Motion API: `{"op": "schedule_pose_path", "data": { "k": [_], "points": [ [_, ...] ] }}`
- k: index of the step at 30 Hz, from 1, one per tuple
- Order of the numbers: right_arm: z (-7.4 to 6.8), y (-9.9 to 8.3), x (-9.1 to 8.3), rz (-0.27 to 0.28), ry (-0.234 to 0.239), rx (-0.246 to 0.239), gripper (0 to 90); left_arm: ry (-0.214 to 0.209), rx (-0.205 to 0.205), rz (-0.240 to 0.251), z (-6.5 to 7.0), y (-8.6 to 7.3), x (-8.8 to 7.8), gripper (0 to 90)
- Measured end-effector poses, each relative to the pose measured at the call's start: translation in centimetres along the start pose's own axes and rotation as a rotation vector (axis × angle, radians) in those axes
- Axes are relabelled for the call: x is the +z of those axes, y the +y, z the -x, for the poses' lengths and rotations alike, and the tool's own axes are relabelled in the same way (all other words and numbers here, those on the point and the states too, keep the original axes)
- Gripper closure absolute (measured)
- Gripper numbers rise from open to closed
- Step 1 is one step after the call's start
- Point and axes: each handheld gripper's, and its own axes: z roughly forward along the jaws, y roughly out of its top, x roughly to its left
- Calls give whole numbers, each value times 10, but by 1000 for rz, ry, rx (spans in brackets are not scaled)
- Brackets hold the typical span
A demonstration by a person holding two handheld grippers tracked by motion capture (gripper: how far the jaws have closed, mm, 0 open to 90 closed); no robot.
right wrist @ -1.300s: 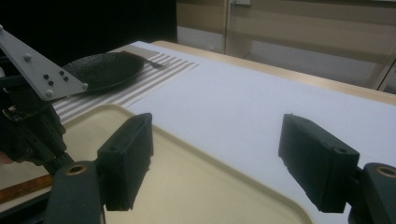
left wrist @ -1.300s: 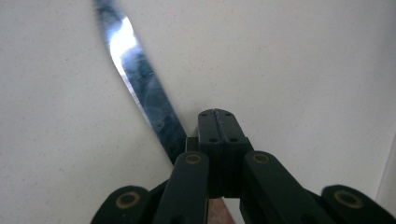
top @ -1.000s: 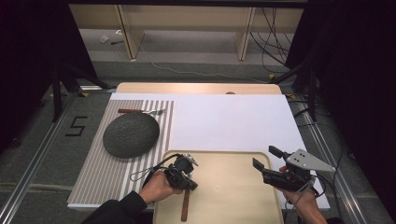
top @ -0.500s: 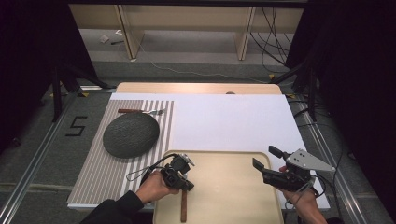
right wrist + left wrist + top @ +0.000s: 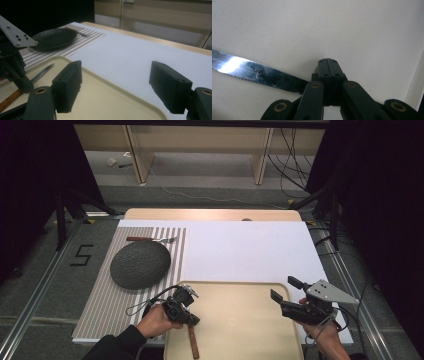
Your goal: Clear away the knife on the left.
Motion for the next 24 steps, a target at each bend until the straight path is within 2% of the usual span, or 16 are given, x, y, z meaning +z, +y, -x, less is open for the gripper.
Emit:
{"op": "schedule_pose_path", "data": {
  "k": [7, 9, 14, 17, 21, 24],
  "points": [
    [0, 0, 0, 0, 0, -1, 273, -1, -3, 6, -2, -6, -4, 898],
    [0, 0, 0, 0, 0, -2, 273, -17, 4, 7, 2, -6, -3, 897],
    [0, 0, 0, -1, 0, -3, 275, -56, 22, -28, 10, -8, 3, 898],
    [0, 0, 0, -1, 0, -2, 275, -60, 21, -38, 12, -10, 2, 898],
    [0, 0, 0, -1, -1, -4, 276, -45, 23, -46, 12, -15, -1, 898],
    [0, 0, 0, -1, 0, -6, 275, -42, 2, -35, 8, -19, -4, 898]
  ]
}}
